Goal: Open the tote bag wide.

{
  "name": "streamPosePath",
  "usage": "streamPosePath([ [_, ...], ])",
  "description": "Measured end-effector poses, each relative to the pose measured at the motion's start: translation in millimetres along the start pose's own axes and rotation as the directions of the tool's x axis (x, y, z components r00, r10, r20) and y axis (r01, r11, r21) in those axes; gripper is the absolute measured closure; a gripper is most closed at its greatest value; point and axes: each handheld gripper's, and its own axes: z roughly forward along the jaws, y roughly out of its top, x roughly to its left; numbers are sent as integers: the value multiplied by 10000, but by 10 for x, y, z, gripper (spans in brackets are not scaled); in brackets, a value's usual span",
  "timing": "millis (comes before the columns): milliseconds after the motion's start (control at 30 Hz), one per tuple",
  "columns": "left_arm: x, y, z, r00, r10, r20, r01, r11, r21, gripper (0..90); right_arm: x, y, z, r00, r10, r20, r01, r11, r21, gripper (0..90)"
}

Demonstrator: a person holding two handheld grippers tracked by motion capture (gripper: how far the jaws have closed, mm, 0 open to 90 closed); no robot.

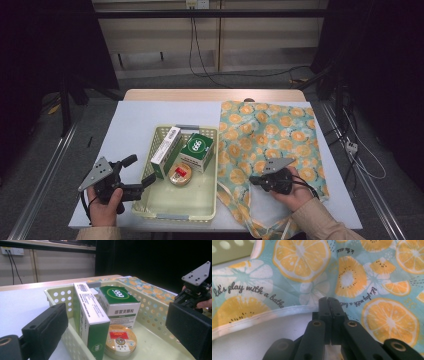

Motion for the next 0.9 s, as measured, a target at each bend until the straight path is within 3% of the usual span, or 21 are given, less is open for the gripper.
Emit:
streamPosePath([
  [133, 10, -3, -2, 10000, -42, -38, 42, 10000, 50, 40, -112, 30, -24, 9979, 622, 152, -614, 9971, -455, 900],
  [333, 6, -6, 3, 10000, -26, -27, 26, 10000, 79, 40, -285, 150, 53, 9958, 616, 682, -585, 9972, -465, 900],
  [467, 1, -7, 4, 10000, -18, -18, 18, 10000, 70, 40, -464, 199, 87, 9911, 981, 900, -920, 9933, -694, 900],
  [600, -2, -7, 7, 10000, -29, -22, 29, 10000, 81, 40, -686, 272, 136, 9803, 1475, 1311, -1363, 9865, -904, 900],
  [733, 2, -7, 11, 10000, -51, -14, 51, 10000, 84, 40, -887, 386, 158, 9633, 2022, 1763, -1828, 9758, -1203, 900],
  [900, 6, -14, 16, 10000, -79, 15, 79, 9998, 182, 40, -981, 523, 231, 9498, 2224, 2203, -2016, 9729, -1129, 900],
])
